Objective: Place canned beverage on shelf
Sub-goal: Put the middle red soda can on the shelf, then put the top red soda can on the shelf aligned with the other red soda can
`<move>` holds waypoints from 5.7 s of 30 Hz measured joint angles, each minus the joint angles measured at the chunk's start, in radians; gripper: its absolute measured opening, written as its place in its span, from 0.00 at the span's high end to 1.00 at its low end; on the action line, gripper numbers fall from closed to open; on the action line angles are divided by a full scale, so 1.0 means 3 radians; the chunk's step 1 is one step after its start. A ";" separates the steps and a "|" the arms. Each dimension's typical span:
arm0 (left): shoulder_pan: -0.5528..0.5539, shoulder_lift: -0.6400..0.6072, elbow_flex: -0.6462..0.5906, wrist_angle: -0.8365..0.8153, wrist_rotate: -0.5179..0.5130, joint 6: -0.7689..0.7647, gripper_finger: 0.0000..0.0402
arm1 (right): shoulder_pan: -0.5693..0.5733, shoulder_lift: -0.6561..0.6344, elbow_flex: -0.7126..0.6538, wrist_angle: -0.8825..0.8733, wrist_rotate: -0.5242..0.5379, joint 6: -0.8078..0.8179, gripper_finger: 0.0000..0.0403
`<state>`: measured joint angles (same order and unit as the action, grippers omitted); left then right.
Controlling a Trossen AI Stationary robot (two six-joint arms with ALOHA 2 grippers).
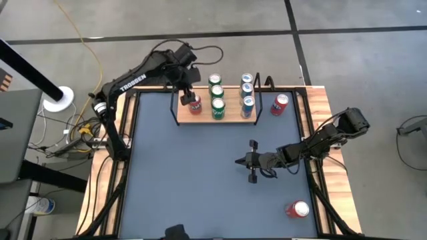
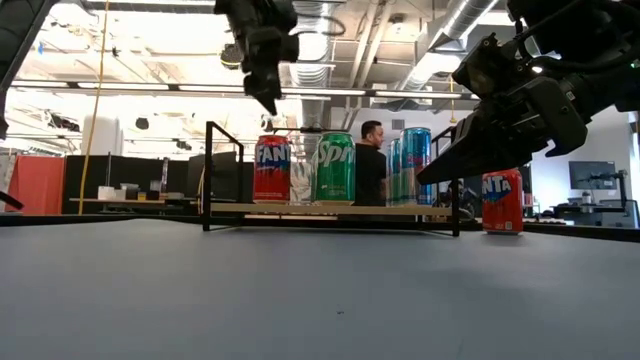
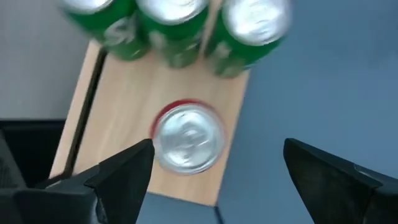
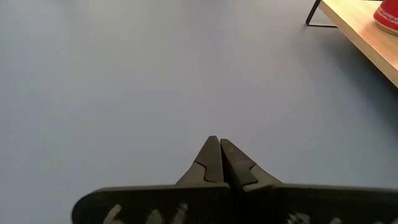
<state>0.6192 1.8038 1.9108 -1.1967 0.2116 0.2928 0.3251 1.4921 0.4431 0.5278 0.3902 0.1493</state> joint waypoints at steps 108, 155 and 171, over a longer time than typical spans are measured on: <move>0.0148 0.0216 -0.0652 0.0760 -0.0663 0.0214 1.00 | -0.0031 0.0001 0.0001 -0.0063 0.0002 0.0000 1.00; -0.0560 -0.0992 -0.0808 0.0455 -0.0424 0.0178 1.00 | -0.0034 -0.0069 0.0087 -0.0180 -0.0137 0.0514 1.00; -0.2034 -0.3093 -0.4467 0.4251 -0.0424 -0.0160 1.00 | -0.0011 -0.0866 0.2012 -0.4466 -0.0263 0.1806 1.00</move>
<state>0.0091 0.8760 0.5708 0.0785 0.0844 0.2448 0.3218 1.2323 1.0466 -0.8120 0.3112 0.6911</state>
